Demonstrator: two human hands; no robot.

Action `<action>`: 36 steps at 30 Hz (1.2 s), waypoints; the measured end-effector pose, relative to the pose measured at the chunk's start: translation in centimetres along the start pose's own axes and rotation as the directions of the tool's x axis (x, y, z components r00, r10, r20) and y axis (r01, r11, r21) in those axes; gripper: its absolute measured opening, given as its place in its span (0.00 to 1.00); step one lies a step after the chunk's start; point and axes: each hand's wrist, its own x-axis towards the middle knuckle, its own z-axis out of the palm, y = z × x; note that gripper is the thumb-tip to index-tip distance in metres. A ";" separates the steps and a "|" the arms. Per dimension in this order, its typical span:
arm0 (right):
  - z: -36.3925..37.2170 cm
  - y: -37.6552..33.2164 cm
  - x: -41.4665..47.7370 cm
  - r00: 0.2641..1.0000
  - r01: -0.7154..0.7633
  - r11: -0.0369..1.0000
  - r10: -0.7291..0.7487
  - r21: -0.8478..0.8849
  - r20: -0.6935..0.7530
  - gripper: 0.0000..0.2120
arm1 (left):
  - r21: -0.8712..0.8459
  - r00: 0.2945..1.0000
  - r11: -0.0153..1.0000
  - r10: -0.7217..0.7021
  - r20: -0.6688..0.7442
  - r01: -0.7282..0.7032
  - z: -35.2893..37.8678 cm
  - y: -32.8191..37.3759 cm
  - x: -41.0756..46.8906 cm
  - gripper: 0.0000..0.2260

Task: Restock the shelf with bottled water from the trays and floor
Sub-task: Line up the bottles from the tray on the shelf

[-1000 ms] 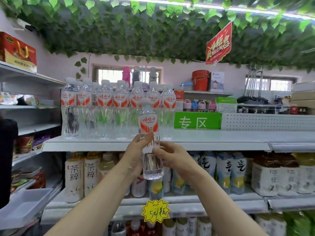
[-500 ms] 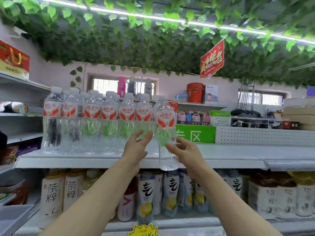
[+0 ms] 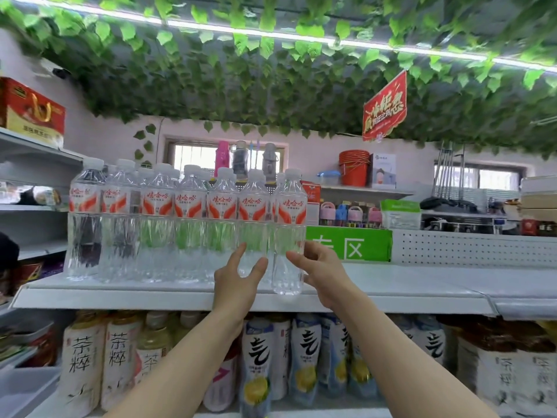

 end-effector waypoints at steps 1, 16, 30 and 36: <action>0.1 0.1 0.2 1.000 0.007 1.000 -0.007 0.010 0.012 0.13 | 0.007 1.000 1.000 0.007 -0.003 -0.007 0.0 0.0 -0.1 0.29; 0.7 0.8 1.5 0.998 0.050 0.998 -0.049 -0.036 0.026 0.08 | 0.035 1.000 0.999 0.016 0.006 -0.016 0.3 0.4 -0.8 0.27; 0.3 1.4 2.9 0.999 0.002 0.998 0.001 -0.058 0.049 0.15 | 0.097 1.000 0.995 0.003 0.000 -0.003 0.6 -0.1 -0.5 0.28; 0.0 1.3 3.0 0.997 -0.057 0.993 0.061 -0.100 0.041 0.19 | 0.098 1.000 0.995 0.015 0.000 -0.015 0.6 -0.1 -0.6 0.29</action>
